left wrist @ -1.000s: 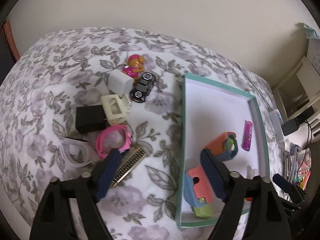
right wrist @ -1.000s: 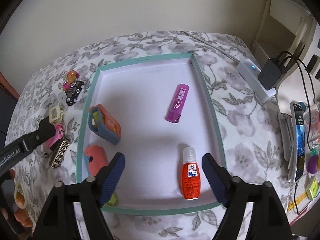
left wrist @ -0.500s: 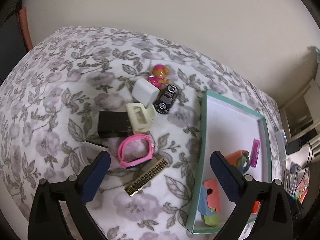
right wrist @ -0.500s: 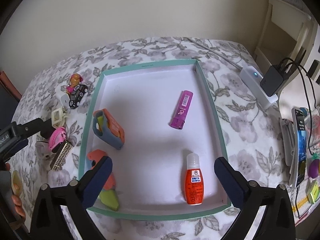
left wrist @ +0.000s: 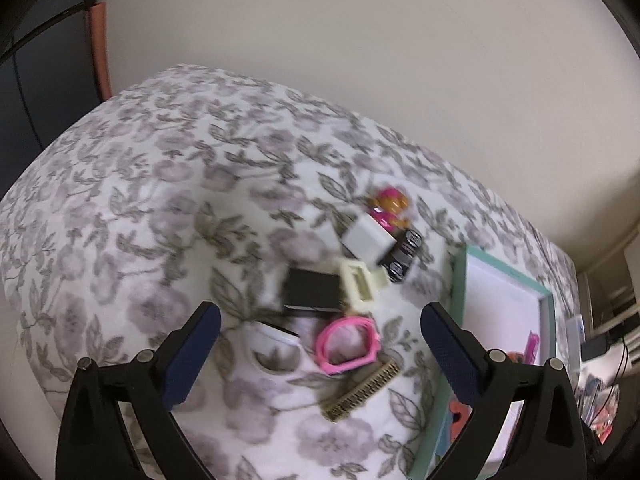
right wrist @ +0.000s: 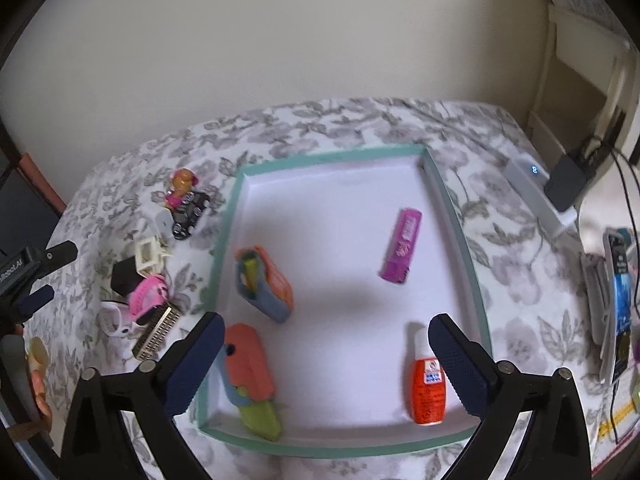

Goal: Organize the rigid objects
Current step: 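Move both tools from the tray back over the pile, then grasp the white watch band with left tool while right tool grasps gold patterned bar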

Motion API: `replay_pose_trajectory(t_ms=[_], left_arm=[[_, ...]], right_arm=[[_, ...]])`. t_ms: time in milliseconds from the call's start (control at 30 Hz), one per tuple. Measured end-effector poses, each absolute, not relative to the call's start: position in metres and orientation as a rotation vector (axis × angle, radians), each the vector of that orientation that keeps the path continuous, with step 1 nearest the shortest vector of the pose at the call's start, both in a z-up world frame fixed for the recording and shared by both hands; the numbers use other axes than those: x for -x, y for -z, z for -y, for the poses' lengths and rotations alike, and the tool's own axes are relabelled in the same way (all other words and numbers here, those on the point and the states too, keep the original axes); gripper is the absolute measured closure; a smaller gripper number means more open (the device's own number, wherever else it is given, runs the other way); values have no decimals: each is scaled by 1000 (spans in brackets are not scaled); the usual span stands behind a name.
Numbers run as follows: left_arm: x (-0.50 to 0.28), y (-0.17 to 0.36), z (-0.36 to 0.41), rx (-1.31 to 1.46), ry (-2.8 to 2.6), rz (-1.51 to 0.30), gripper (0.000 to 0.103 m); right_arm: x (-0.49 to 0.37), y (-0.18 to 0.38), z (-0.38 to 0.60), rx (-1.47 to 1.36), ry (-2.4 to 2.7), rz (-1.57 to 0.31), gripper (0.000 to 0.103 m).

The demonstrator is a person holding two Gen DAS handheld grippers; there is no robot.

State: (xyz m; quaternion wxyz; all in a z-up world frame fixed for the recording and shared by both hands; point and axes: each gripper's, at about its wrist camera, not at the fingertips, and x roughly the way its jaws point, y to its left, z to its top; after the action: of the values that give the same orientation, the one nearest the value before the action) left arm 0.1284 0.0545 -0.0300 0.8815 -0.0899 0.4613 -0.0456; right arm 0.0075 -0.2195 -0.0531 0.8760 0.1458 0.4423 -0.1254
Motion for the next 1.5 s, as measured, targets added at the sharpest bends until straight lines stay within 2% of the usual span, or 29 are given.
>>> replay_pose_trajectory(t_ms=[200,567,900,1500], left_arm=[[-134,22,-83,211,35,-951,3],[-150,40,-103,179,6,-1064,3],[-162,89,-92,92,4,-1247,3],[-166,125,-85,2,-30,-1352,3]], right_arm=[[-13,41,199,-259,255,-853,0],[-48,45,142,-185,98,-904,0],[-85,80,84,-43,-117,-1026,0],[-108,130,56,72,-248,-1124,0]])
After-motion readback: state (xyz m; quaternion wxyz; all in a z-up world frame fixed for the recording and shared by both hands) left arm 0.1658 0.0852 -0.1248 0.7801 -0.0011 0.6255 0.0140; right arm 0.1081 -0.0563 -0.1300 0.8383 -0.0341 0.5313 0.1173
